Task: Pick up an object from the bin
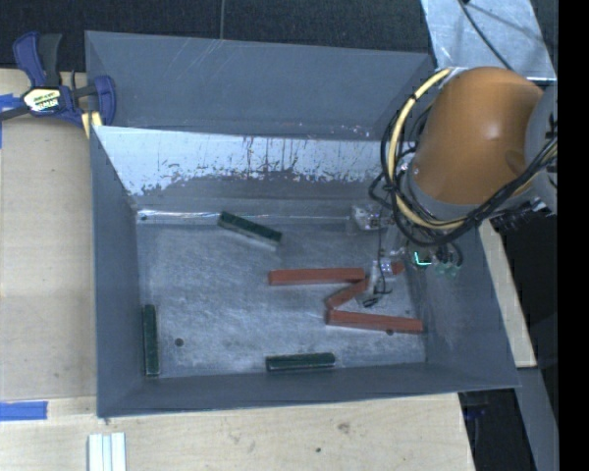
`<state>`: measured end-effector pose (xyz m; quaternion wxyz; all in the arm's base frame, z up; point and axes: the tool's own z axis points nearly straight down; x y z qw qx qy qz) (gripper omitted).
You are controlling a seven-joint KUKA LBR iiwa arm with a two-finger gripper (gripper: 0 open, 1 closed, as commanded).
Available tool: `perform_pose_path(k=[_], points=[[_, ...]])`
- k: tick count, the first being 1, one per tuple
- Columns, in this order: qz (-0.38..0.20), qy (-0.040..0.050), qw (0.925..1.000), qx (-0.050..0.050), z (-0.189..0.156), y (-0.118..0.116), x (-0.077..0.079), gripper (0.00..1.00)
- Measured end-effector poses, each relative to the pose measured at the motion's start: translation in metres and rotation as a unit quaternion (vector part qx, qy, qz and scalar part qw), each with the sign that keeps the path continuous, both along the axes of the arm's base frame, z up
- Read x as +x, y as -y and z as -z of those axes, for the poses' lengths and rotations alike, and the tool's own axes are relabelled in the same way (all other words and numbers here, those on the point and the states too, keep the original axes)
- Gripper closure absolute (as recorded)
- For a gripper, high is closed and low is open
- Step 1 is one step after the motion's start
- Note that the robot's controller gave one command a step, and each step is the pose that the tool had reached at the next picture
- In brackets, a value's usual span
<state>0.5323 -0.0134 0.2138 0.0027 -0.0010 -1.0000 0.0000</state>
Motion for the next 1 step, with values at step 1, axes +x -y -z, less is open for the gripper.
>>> perform_pose_path(k=[1], points=[[0.002,0.0013,1.0000,0.000,0.1467,0.0246,0.0001,0.00]])
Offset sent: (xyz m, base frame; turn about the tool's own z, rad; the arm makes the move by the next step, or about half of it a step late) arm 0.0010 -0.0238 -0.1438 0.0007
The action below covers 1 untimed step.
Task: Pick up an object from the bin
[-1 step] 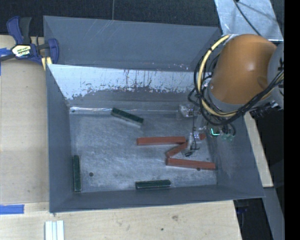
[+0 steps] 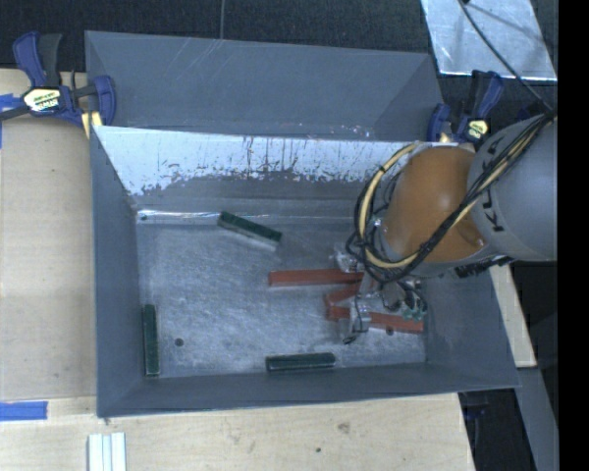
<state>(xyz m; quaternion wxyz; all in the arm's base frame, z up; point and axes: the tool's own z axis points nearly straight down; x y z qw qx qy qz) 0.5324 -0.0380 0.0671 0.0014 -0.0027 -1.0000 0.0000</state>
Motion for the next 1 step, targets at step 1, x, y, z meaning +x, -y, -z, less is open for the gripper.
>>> perform_pose_path(k=[1], points=[[-0.001,0.0074,1.0000,0.000,-0.0078,-0.0002,0.0049,1.00]])
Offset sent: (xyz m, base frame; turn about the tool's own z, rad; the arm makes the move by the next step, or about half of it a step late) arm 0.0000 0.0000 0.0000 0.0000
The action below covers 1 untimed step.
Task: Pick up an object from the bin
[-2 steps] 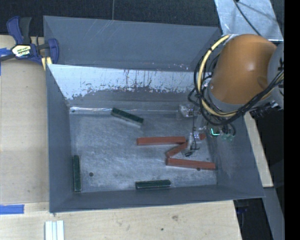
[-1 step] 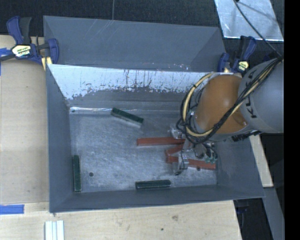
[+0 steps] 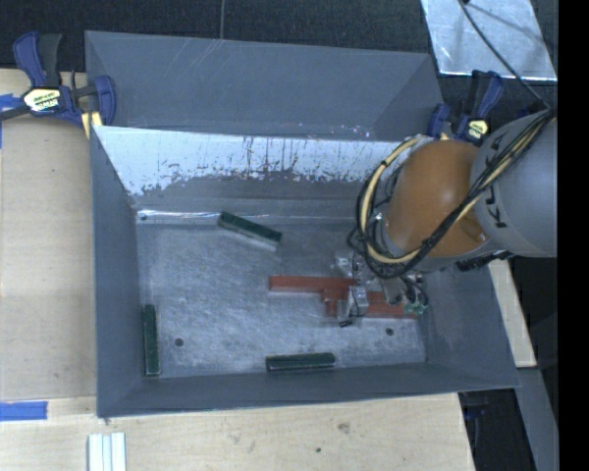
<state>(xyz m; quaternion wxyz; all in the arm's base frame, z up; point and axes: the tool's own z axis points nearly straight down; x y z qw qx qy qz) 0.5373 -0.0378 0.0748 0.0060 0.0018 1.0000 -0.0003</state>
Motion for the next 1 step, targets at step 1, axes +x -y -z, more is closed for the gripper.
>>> perform_pose_path(k=[1], points=[[-0.007,0.0002,1.0000,0.000,-0.1904,-0.0171,-0.0149,1.00]])
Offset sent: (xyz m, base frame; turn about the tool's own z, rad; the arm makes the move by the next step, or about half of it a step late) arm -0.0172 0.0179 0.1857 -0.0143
